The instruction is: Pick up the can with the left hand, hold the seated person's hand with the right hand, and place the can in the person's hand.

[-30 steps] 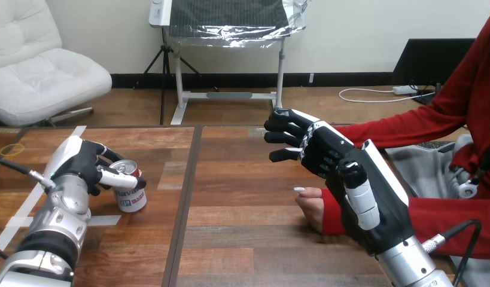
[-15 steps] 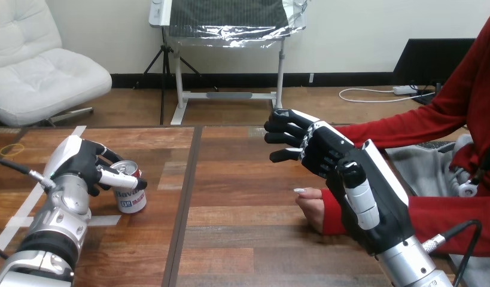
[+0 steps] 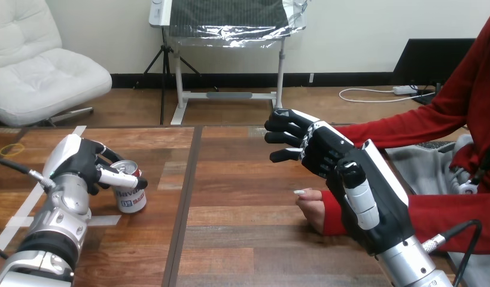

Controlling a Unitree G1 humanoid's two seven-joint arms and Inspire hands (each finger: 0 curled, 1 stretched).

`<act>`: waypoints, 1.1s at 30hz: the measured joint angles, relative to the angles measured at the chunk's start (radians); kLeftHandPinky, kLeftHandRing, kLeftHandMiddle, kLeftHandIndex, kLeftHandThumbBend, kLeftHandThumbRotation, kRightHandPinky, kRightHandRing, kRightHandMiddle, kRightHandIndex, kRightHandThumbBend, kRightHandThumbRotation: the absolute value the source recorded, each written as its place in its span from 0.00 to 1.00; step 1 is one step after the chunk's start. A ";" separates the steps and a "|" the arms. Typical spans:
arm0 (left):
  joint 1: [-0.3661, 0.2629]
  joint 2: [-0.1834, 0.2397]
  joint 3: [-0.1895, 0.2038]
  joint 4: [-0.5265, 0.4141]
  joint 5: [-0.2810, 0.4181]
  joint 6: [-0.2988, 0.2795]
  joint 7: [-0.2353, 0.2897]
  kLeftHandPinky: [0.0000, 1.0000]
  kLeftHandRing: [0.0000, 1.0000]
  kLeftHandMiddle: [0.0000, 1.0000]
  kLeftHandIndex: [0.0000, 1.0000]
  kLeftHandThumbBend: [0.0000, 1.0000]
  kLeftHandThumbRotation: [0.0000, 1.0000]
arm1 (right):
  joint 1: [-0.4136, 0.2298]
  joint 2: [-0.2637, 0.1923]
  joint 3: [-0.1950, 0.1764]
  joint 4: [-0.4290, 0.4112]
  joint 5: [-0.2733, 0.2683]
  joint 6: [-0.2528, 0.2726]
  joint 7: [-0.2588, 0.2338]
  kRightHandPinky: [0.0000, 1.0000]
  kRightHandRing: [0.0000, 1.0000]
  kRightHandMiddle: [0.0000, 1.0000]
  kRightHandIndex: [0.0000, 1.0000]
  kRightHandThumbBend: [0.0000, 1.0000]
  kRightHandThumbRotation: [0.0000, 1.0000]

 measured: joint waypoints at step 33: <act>0.097 0.002 0.010 -0.304 -0.008 -0.009 0.001 0.36 0.40 0.44 0.46 0.74 0.00 | -0.149 -0.117 -0.058 0.220 -0.256 -0.058 -0.102 0.73 0.77 0.79 0.79 0.92 0.89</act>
